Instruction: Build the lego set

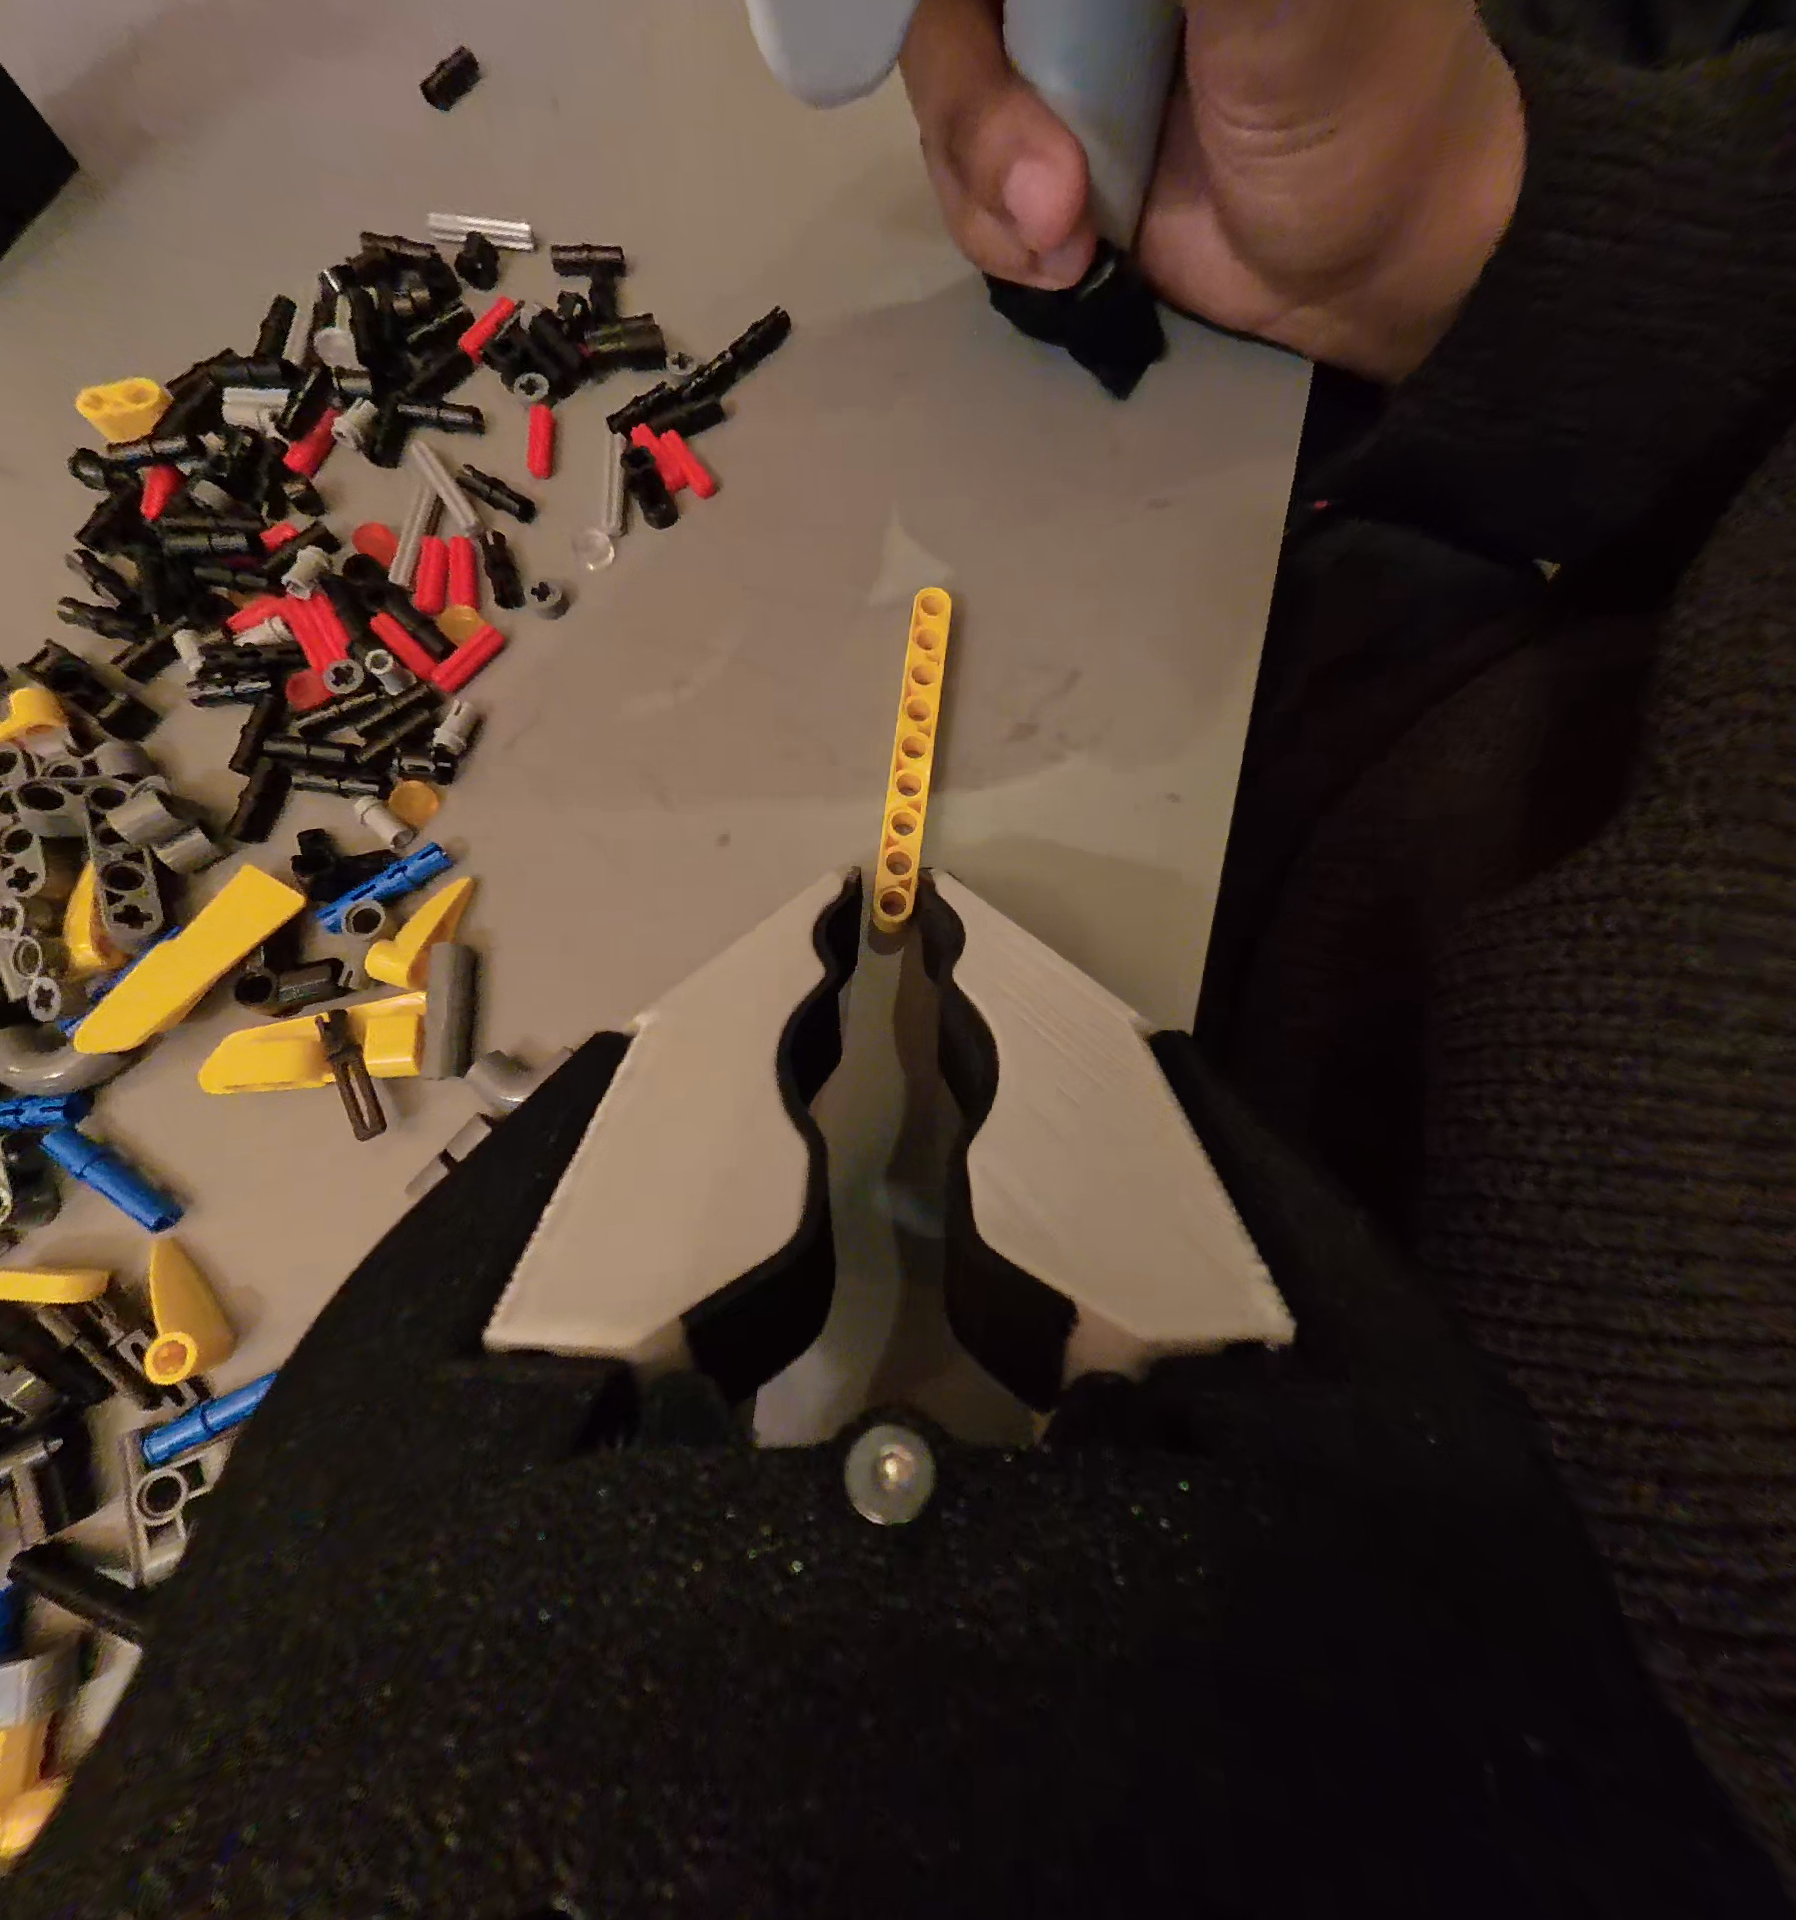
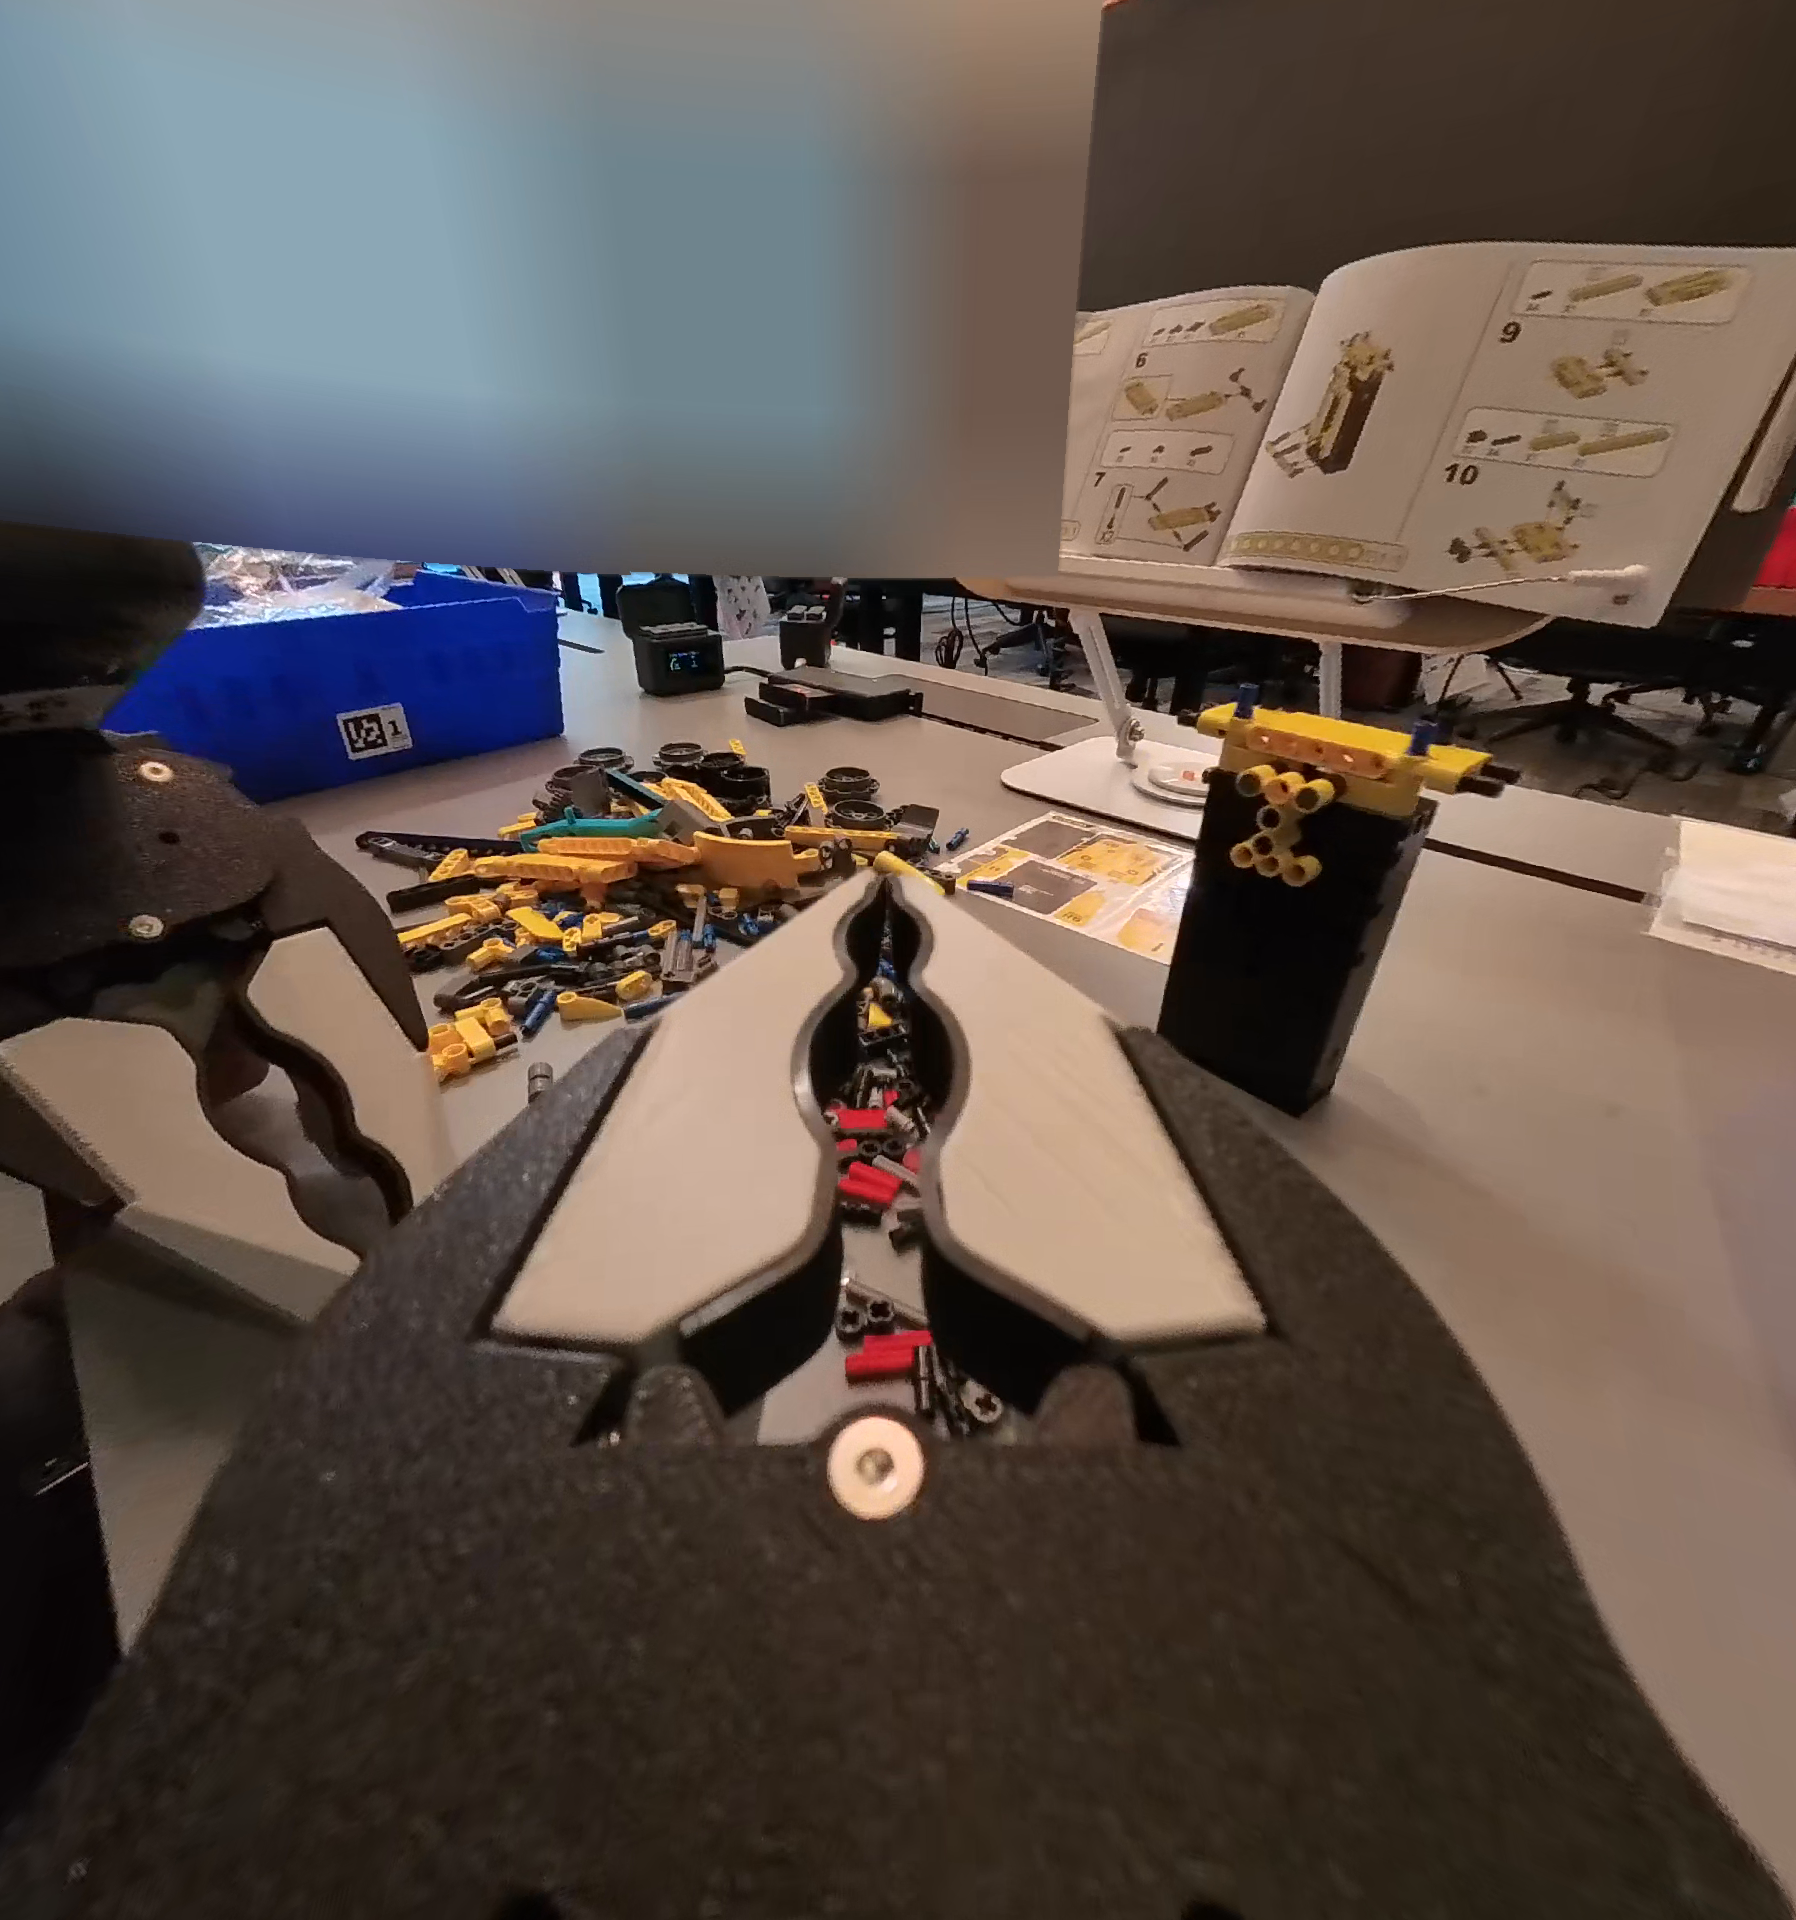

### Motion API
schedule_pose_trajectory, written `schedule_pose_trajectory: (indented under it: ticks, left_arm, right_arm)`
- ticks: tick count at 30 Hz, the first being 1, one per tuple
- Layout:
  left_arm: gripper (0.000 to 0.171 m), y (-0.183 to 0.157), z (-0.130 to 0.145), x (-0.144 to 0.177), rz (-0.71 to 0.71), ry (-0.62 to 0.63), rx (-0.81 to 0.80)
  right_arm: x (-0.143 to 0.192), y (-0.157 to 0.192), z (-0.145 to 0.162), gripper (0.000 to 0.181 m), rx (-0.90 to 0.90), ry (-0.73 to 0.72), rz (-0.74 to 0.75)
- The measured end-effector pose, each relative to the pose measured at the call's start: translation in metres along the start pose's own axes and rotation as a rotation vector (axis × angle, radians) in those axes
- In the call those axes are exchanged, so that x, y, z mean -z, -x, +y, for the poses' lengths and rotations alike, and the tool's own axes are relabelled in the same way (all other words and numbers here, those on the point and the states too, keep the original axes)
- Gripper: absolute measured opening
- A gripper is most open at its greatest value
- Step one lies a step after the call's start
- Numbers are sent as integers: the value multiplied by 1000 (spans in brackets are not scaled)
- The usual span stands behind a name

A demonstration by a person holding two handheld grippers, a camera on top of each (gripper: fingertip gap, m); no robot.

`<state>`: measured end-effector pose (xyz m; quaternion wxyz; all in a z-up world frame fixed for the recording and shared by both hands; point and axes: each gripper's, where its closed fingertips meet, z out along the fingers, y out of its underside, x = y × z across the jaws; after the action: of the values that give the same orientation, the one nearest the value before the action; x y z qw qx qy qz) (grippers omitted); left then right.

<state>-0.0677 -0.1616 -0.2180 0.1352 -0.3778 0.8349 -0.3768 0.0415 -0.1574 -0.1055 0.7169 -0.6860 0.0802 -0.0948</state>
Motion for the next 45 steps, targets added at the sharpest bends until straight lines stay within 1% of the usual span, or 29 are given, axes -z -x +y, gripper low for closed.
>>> schedule_pose_trajectory:
  ticks: [9,19,34,38,39,40,41,42,43,44,45]
  left_arm:
    - [11,0,0,0,21,-3,29]
    - [11,1,0,0,32,-4,42]
    - [11,1,0,0,42,-6,57]
    - [11,1,0,0,48,-7,63]
    - [11,1,0,0,50,-7,66]
    - [11,2,0,0,53,-7,72]
    - [11,3,0,0,49,-9,77]
    - [11,4,-1,0,41,-10,81]
    - [11,4,-1,0,38,-10,80]
    - [11,4,0,0,39,-9,80]
    - [11,4,0,0,42,-10,84]
  right_arm:
    - [-2,-2,1,0,-36,6,-14]
    - [-3,5,4,0,19,31,-18]
    - [-2,3,4,0,-3,26,-26]
    - [-1,7,3,1,-25,24,-68]
    - [0,15,6,2,-34,48,-126]
    - [5,30,14,5,-42,123,-234]
    - [13,47,27,16,-48,245,-366]
    - [25,61,43,30,-55,388,-476]
    - [36,70,59,43,-52,522,-545]
    - [43,74,75,54,-27,625,-568]
    - [43,74,89,57,23,682,-558]
